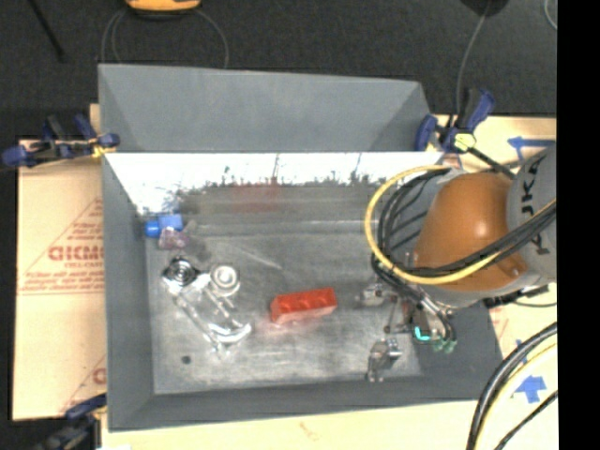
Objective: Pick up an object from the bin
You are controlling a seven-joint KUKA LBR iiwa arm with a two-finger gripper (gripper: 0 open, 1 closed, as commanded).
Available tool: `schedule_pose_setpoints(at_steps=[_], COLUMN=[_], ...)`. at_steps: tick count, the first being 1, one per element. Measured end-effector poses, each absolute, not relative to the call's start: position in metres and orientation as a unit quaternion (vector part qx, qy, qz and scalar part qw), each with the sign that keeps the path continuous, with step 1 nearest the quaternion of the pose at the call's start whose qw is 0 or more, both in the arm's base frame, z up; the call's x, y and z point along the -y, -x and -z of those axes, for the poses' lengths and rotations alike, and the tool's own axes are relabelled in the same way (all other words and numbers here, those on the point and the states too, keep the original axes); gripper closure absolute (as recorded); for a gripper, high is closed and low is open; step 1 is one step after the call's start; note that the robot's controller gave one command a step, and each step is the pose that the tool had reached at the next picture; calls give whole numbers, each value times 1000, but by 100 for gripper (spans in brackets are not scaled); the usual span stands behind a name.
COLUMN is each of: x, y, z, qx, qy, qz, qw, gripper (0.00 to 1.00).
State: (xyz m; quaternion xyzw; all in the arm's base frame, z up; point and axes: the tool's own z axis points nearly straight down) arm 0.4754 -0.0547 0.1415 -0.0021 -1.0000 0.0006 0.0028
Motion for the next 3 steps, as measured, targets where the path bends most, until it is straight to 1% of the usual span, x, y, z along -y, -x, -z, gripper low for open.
schedule_pose_setpoints(at_steps=[1,2,3], x=[-22,-76,-62], y=[-547,-557,-552], z=[-71,-101,-102], qx=[999,987,989], qy=[-37,-159,-147], qz=[-1,0,1], qw=[-6,-4,0], gripper=[0,0,0])
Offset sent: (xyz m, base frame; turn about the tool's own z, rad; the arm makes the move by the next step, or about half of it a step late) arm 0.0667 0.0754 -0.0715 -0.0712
